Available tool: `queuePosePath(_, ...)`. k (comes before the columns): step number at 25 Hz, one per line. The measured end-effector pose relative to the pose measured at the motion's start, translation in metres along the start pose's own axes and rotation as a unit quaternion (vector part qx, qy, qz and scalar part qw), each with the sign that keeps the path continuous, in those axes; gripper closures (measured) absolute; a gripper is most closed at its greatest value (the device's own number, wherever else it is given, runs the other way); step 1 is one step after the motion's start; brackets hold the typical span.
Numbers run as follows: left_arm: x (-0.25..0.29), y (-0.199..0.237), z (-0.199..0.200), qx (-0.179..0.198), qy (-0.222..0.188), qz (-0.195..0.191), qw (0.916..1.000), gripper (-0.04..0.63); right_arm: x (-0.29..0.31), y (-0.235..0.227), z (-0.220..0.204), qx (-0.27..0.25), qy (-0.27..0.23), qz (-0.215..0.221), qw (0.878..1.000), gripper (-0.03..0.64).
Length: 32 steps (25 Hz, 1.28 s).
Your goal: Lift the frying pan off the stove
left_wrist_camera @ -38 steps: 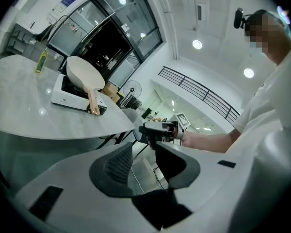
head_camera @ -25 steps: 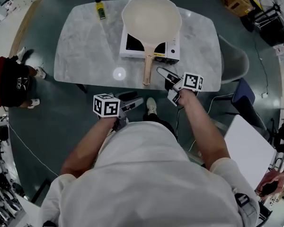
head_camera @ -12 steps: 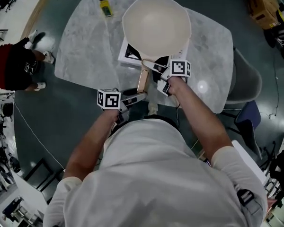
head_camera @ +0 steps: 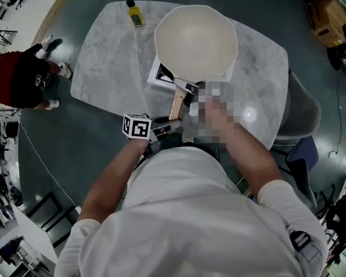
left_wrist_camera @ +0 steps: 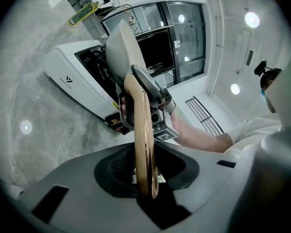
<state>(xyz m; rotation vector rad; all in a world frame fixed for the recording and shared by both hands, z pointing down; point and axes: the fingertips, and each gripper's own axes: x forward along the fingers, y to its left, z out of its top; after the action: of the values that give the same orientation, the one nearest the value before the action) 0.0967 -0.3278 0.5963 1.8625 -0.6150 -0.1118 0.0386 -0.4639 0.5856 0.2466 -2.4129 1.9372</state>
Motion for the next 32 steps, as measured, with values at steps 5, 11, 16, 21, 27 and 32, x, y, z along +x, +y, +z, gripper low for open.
queuePosePath(5, -0.005, -0.017, 0.010, 0.010, -0.008, -0.028, 0.9995, 0.467, -0.002, 0.007, 0.005, 0.002, -0.020, -0.006, 1.000, 0.446)
queuePosePath(11, -0.014, -0.039, 0.016, 0.037, 0.017, -0.050, 0.9979, 0.466, -0.008, 0.037, 0.011, -0.015, -0.056, 0.005, 0.998, 0.446)
queuePosePath(16, -0.026, -0.067, 0.006, 0.070, 0.067, -0.063, 0.9933, 0.465, -0.029, 0.069, 0.002, -0.044, -0.096, -0.006, 0.994, 0.445)
queuePosePath(21, -0.043, -0.092, -0.010, 0.104, 0.114, -0.096, 0.9833, 0.465, -0.051, 0.097, -0.014, -0.051, -0.160, -0.009, 0.986, 0.445)
queuePosePath(27, -0.068, -0.114, -0.032, 0.127, 0.163, -0.130, 0.9697, 0.465, -0.078, 0.118, -0.043, -0.042, -0.238, -0.017, 0.970, 0.445)
queuePosePath(32, -0.083, -0.138, -0.058, 0.142, 0.201, -0.159, 0.9561, 0.463, -0.107, 0.136, -0.075, -0.041, -0.293, -0.029, 0.955, 0.443)
